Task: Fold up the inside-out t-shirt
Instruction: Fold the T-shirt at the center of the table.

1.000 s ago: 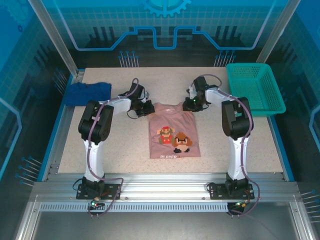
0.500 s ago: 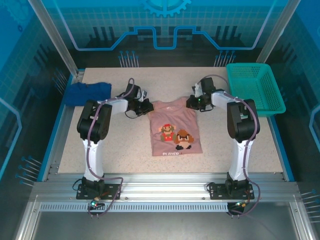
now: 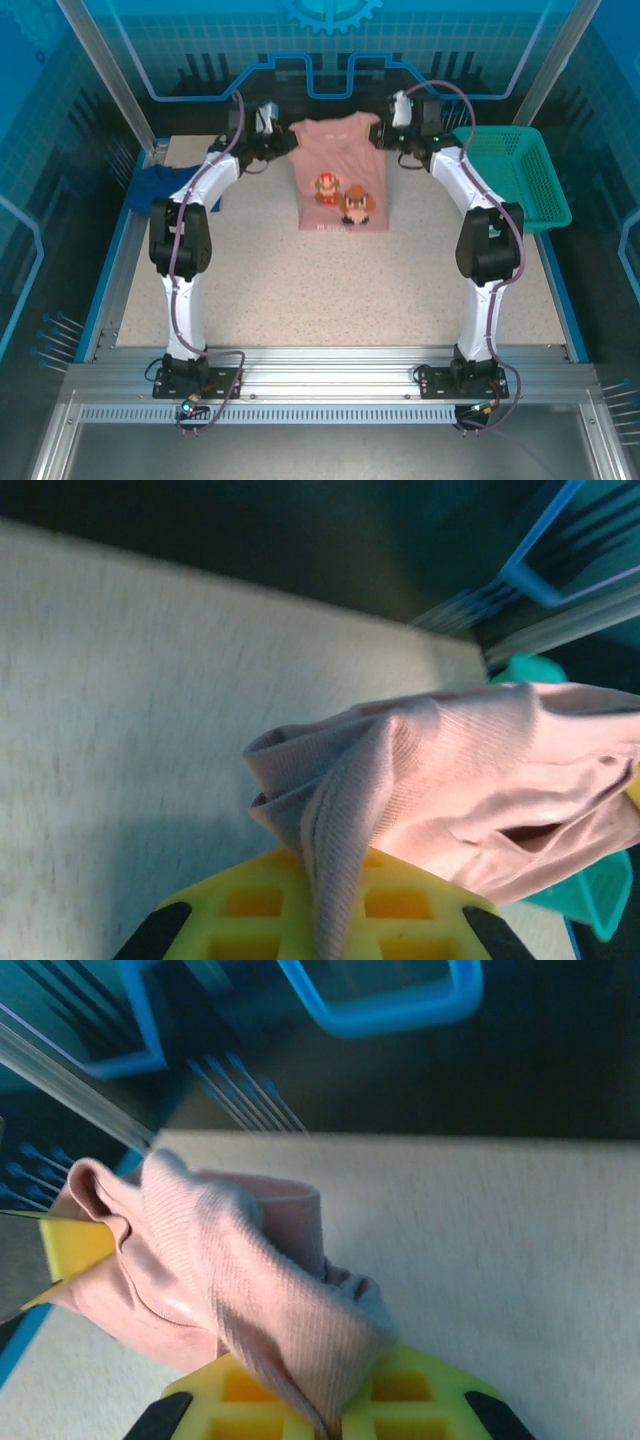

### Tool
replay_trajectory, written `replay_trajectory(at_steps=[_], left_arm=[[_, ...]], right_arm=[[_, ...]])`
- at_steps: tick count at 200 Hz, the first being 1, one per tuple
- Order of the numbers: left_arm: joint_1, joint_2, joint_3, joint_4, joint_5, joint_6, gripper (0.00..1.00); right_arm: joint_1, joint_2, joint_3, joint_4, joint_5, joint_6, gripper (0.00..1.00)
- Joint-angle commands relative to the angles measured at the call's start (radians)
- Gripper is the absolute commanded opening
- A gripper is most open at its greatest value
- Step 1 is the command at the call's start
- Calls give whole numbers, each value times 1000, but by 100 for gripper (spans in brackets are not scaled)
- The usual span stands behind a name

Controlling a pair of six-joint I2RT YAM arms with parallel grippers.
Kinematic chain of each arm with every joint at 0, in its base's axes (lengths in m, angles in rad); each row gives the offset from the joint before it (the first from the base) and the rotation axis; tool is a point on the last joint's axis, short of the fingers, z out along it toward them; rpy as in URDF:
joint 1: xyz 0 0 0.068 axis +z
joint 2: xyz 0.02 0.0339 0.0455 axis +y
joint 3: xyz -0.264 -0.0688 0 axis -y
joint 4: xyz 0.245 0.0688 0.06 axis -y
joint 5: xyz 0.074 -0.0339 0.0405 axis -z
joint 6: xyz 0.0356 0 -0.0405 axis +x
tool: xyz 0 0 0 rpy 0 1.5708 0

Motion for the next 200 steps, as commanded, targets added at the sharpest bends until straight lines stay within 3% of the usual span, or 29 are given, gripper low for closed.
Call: replay_trajectory(at_steps=[1,17,39,94,132,168,200], left_arm=[[17,-75,88,-64,4,58,0],[17,-107,67,-63,27,77,0],[14,-176,-82,22,82,70,0],[-46,-476,-726,336,131,-39,0],[-172,-708,-1095,369,64,-67,0],[-201,-694,-1167,359,-11,-88,0],[-156,-593,-1137,378,-37,-100,0]], right_arm=[[-16,-27,109,-15,-21,-36,0],[-10,-47,95,-10,-47,-55,0],[4,-119,-71,46,-73,-89,0],[46,-402,-666,197,-96,-73,1],[106,-606,-1013,172,-44,-16,1],[124,-640,-1059,91,64,-23,2],[124,-510,-916,12,97,-65,4]])
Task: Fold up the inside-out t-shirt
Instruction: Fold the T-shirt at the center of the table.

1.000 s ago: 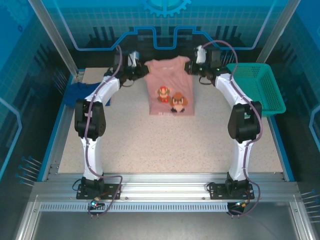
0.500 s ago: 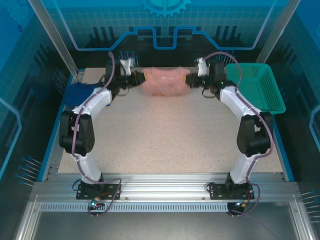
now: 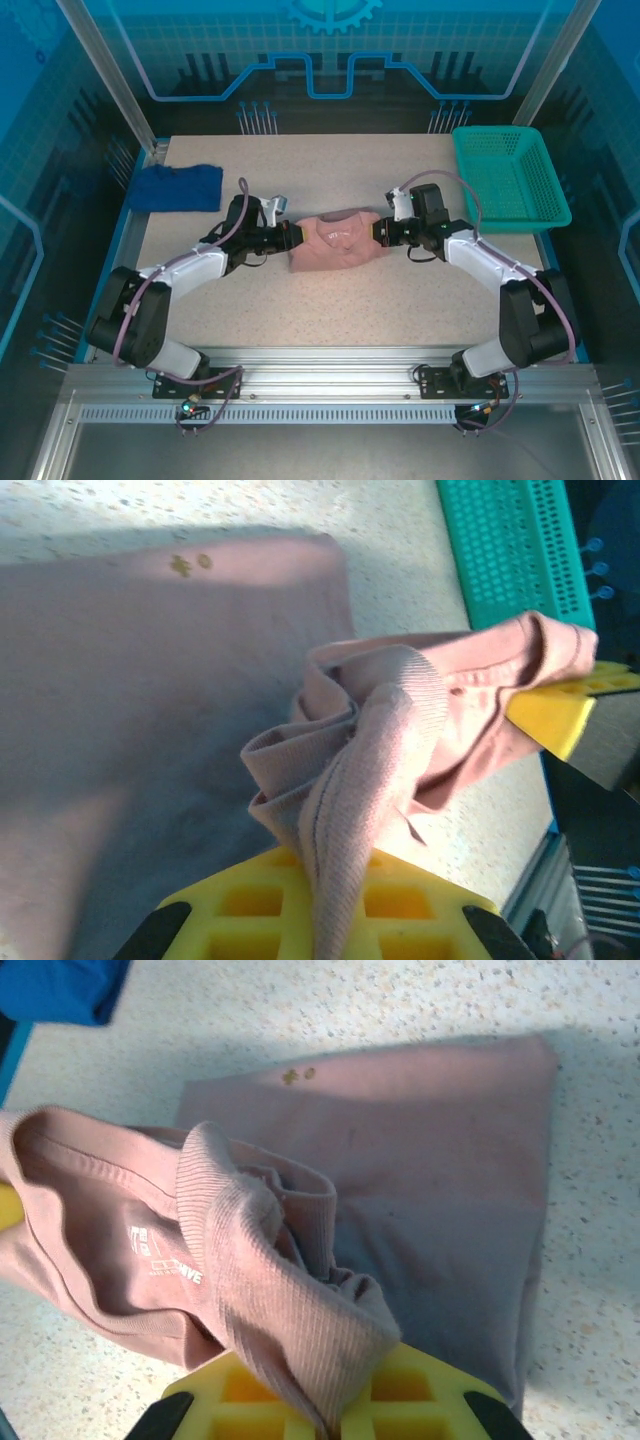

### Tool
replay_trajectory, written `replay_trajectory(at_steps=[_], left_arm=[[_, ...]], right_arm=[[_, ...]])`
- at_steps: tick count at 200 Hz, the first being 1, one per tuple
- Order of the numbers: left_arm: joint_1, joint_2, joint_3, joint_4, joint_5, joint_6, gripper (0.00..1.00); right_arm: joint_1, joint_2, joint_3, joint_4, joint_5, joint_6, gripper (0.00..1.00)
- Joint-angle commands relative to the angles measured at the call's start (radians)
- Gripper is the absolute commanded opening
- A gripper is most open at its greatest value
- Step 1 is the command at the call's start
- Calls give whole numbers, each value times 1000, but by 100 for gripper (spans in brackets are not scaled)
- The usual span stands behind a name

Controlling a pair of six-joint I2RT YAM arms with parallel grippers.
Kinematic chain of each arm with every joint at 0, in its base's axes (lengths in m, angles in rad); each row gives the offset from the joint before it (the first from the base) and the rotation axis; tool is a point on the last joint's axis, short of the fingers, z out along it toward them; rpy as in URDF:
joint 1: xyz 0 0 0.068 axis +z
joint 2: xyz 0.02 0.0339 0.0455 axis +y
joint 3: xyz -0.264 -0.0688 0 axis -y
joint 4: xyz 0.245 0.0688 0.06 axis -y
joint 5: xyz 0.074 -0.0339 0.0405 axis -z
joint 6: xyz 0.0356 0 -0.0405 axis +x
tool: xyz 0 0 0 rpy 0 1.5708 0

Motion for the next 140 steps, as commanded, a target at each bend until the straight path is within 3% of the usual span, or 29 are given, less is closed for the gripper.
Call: replay_trajectory(at_steps=[1,90,104,121,140], left_arm=[[42,71,16,50,-39,-22,0],[134,384,208,74,-51,-5,2],[139,419,235,46,-79,8,8],[145,447,259,34,-103,11,24],[159,437,264,43,-113,-6,35]], right_arm=[[4,95,119,-63,58,-33,3],[1,604,633,-264,100,-94,8],[-2,677,715,-317,131,-99,12],[-10,731,776,-356,152,-102,25],[-22,737,825,-373,145,-117,37]])
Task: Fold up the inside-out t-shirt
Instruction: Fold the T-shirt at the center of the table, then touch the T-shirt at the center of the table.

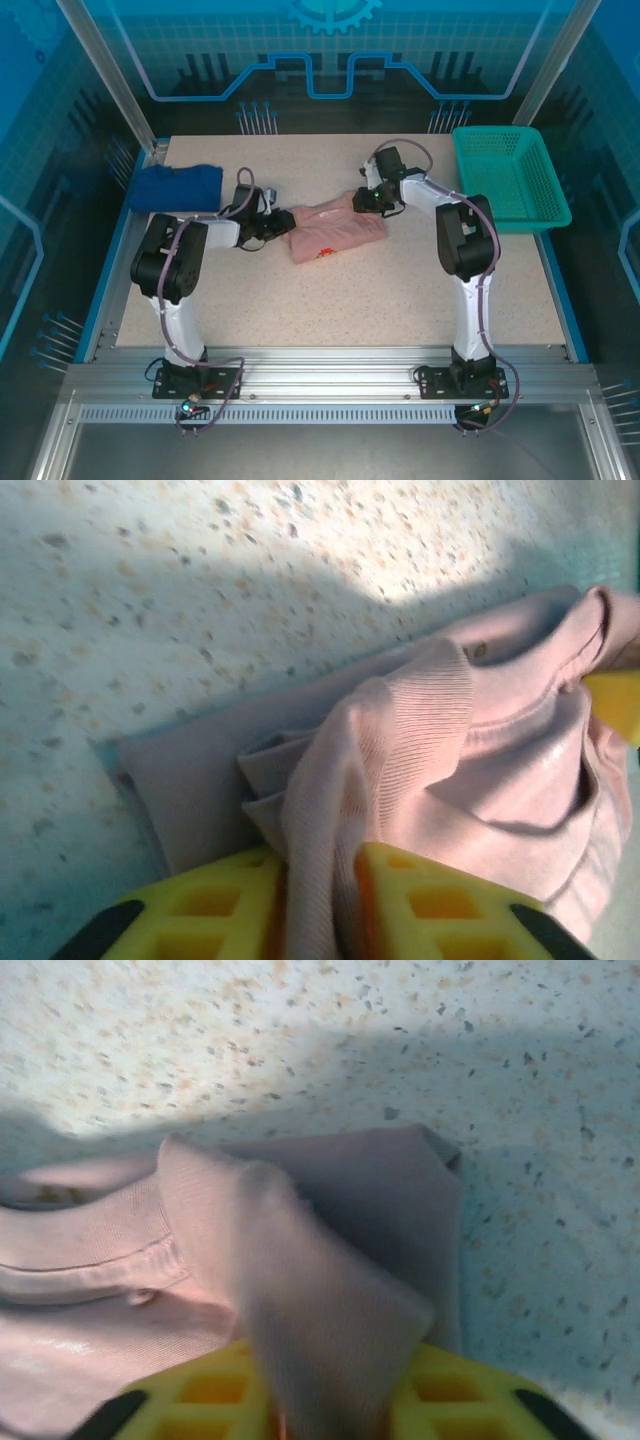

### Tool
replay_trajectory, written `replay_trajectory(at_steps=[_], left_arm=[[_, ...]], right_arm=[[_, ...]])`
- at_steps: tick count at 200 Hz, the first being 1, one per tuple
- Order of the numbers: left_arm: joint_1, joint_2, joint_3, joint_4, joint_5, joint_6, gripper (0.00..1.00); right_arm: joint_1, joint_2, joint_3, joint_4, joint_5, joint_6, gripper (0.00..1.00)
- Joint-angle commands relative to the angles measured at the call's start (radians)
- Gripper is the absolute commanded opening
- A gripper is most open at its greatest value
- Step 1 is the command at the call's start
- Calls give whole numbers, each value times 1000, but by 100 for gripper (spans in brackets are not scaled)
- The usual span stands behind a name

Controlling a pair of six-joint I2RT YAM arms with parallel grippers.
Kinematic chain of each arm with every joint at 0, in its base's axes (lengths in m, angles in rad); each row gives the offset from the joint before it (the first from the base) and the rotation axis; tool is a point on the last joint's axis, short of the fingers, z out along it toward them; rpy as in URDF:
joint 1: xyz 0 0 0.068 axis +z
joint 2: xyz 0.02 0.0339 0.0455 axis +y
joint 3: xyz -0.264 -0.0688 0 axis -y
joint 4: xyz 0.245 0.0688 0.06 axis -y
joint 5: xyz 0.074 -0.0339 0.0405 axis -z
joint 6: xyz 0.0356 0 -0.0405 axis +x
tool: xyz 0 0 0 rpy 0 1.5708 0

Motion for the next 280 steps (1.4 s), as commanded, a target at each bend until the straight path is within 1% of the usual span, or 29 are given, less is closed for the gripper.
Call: replay_trajectory(at_steps=[1,25,35,47,56,66,78,89,97,114,126,145,156,173,192,209,218,229,248,266,280], left_arm=[[24,0,31,-4,-38,-5,36],[56,-58,15,-20,-58,-24,46],[65,-100,-9,-35,-78,-30,52],[67,-154,-39,-93,-120,-31,61],[65,-185,-61,-124,-128,-36,68],[65,-206,-83,-148,-102,-51,71],[60,-207,-98,-157,-42,-78,75],[48,-197,-103,-142,13,-99,76],[35,-181,-97,-138,27,-105,76],[13,-141,-56,-175,13,-93,71],[6,-110,-29,-185,11,-87,66],[2,-56,4,-191,3,-84,53],[4,-29,26,-218,-31,-72,44],[5,5,55,-249,-85,-53,34],[11,40,97,-272,-106,-23,27],[21,48,128,-291,-125,5,27],[30,41,137,-297,-124,17,30],[43,13,131,-297,-118,20,37],[48,-69,79,-282,-106,18,53],[47,-121,11,-246,-54,-18,65],[41,-129,-22,-221,-11,-50,71]], right_arm=[[-21,13,80,-88,22,-25,37],[-47,-40,100,-121,39,-45,43],[-58,-90,64,-117,49,-49,46],[-65,-153,1,-101,45,-53,51],[-62,-196,-50,-85,43,-53,56],[-53,-234,-107,-65,38,-47,59],[-35,-260,-156,-42,40,-32,62],[-17,-270,-190,-16,40,-13,62],[-7,-272,-207,9,28,-2,61],[6,-249,-213,37,-1,19,55],[11,-219,-195,36,-20,26,50],[13,-178,-181,43,-21,34,44],[11,-151,-170,36,-9,33,40],[2,-105,-147,9,14,34,36],[-10,-81,-132,-5,11,35,34],[-16,-106,-144,-6,10,27,34],[-18,-131,-156,-8,8,23,34],[-20,-171,-182,-10,5,19,35],[-20,-256,-248,11,-8,22,39],[-18,-313,-305,24,-14,26,44],[-15,-335,-328,28,-15,26,46]])
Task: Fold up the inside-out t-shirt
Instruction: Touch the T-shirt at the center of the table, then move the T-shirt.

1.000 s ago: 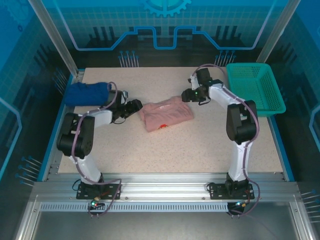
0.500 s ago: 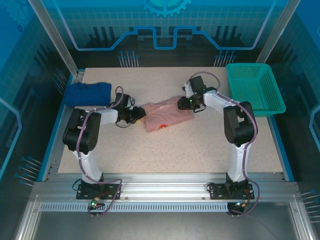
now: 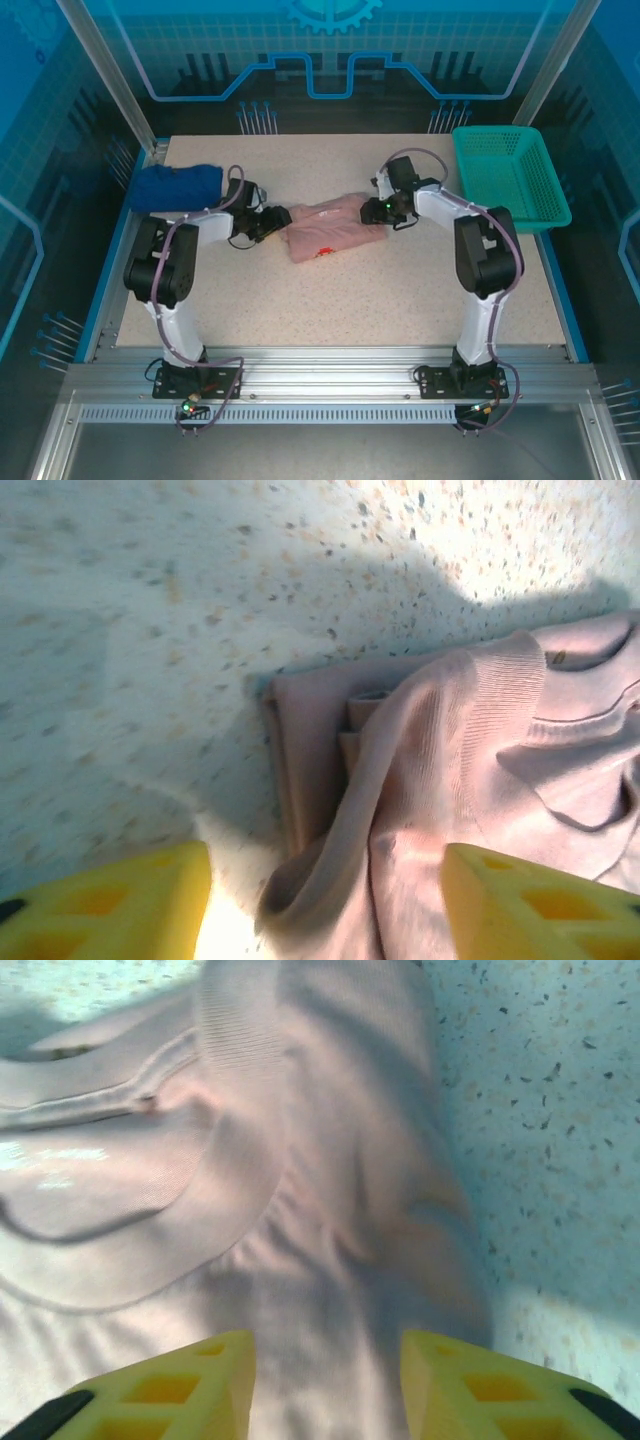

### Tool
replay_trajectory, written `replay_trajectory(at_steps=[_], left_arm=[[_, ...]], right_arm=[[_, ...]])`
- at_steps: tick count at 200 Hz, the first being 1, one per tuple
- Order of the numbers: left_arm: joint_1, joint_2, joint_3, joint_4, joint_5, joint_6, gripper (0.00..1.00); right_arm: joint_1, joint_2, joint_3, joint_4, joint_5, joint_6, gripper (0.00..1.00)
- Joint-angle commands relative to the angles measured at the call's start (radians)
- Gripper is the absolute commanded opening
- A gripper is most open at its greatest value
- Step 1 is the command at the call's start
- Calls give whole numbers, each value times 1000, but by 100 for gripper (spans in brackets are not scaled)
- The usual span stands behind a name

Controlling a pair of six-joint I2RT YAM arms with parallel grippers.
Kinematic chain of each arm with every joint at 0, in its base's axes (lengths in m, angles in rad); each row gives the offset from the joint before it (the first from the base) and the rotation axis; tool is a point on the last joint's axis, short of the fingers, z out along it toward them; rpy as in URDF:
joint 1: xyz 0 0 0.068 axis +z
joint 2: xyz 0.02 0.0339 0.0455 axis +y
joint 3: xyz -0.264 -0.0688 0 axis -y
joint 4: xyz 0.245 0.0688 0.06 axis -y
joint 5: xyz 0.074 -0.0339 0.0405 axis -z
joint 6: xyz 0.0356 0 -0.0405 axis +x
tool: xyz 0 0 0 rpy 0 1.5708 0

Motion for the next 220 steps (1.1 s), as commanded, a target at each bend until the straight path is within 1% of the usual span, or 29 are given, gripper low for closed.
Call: replay_trajectory(at_steps=[1,28,67,91,121,144,159,180,193,220], left_arm=[[2,-52,-62,41,44,-29,71],[-34,-31,-76,62,51,-49,76],[-89,6,-59,88,56,-62,76],[-127,20,-46,96,51,-68,72],[-156,35,-35,112,40,-72,64],[-169,50,-25,130,30,-76,56],[-175,65,-15,158,22,-81,48],[-175,93,4,208,25,-83,33],[-174,104,17,226,19,-67,25],[-147,109,23,267,38,-11,1]], right_arm=[[-3,-72,-41,5,-14,0,46],[-2,-70,-51,8,-17,-2,48],[-1,-71,-51,14,-27,-3,48],[0,-75,-63,18,-23,-6,48],[0,-74,-70,27,-27,-2,48],[0,-69,-65,30,-36,1,48],[-1,-64,-62,30,-38,3,48],[0,-55,-56,30,-43,6,47],[0,-53,-57,28,-41,6,47],[0,-61,-60,20,-26,-2,46]])
